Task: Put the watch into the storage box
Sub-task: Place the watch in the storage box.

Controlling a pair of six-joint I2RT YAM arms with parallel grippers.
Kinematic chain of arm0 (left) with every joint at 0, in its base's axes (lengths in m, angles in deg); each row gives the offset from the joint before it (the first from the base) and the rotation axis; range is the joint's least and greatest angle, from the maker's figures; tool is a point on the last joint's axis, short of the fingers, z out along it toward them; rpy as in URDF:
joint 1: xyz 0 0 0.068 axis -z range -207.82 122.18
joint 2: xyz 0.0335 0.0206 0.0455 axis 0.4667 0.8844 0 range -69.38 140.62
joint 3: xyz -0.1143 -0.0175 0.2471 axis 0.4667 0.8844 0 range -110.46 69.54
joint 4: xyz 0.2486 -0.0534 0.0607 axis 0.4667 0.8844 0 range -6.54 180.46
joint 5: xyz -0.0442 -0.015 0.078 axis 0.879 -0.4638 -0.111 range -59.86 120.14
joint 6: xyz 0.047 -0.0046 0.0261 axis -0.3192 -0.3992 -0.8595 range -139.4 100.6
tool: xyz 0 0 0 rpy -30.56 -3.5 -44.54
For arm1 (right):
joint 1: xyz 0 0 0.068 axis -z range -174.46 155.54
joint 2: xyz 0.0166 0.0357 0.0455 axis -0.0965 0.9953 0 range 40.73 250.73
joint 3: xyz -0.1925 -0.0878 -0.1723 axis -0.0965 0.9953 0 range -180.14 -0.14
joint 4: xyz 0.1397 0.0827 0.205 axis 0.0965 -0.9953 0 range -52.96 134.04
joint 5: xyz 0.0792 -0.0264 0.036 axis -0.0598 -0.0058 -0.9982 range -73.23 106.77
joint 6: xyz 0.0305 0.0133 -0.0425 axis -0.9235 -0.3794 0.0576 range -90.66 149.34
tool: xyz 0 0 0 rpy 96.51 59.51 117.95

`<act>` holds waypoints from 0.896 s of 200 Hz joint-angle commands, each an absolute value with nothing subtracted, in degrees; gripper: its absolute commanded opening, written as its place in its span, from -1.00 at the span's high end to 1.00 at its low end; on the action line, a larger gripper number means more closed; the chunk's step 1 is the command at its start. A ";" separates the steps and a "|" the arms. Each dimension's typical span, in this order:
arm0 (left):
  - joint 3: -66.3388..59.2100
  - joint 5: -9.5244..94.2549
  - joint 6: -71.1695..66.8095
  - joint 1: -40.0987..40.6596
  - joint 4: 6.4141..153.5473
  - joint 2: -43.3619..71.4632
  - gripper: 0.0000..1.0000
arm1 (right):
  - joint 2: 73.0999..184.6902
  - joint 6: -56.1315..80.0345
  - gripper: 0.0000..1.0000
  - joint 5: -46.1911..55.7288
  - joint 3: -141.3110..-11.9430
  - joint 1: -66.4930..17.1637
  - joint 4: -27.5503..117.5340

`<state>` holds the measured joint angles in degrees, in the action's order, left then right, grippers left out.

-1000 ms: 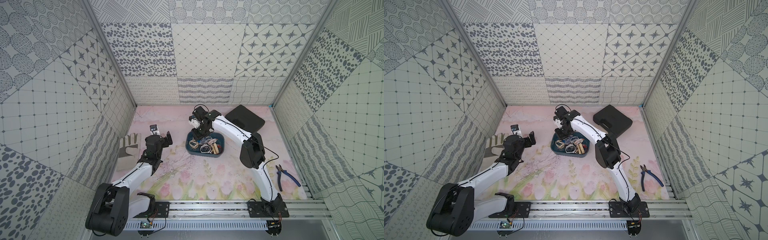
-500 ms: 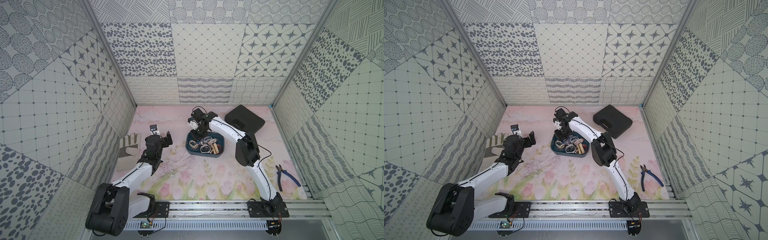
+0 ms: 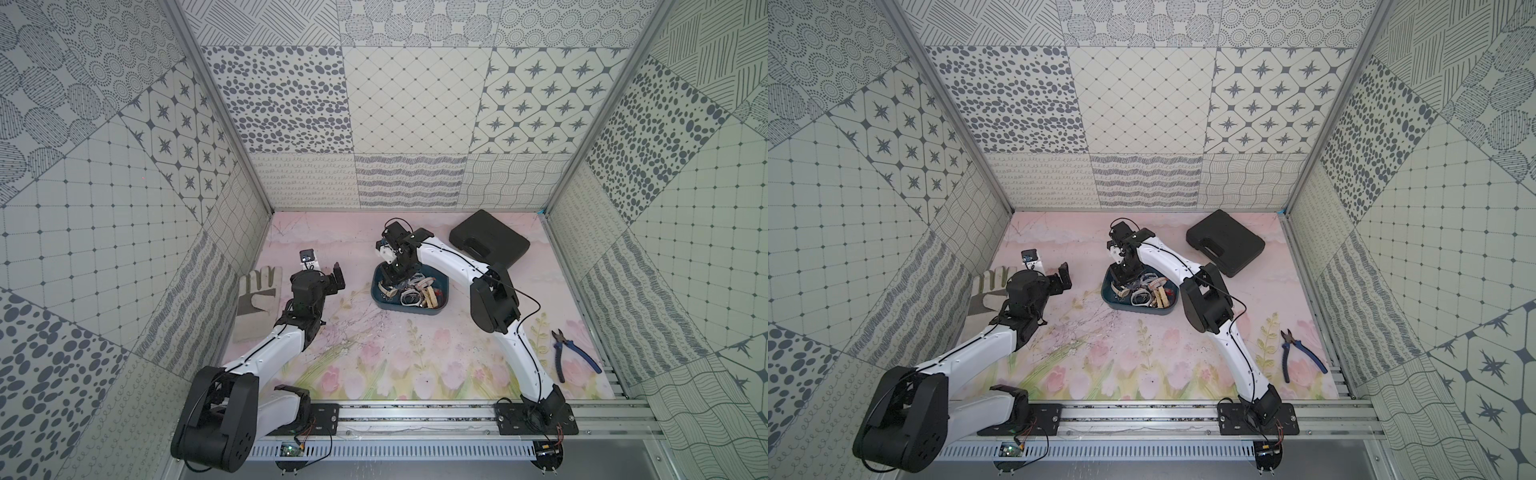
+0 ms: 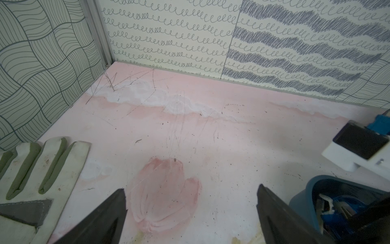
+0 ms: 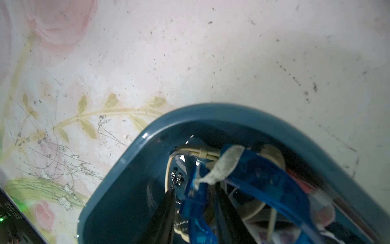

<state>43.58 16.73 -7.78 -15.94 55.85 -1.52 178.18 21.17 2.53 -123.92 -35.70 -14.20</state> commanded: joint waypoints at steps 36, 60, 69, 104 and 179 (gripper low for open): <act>43.47 17.65 -7.09 -16.13 55.42 -2.32 -0.99 | 168.84 21.81 0.10 2.81 -121.82 -35.28 -12.15; 43.50 17.66 -7.10 -16.21 55.46 -2.30 -0.99 | 166.04 22.08 0.03 2.77 -121.35 -34.87 -12.12; 43.49 17.65 -7.10 -16.17 55.51 -2.33 -0.99 | 165.11 22.10 0.03 2.93 -120.84 -34.67 -11.89; 43.51 17.65 -7.00 -16.18 55.63 -2.48 -0.99 | 163.42 20.61 0.29 0.60 -118.55 -33.40 -9.61; 43.89 16.65 -7.33 -16.14 55.09 -2.46 -0.99 | 139.01 17.13 0.14 3.52 -85.31 -22.68 7.43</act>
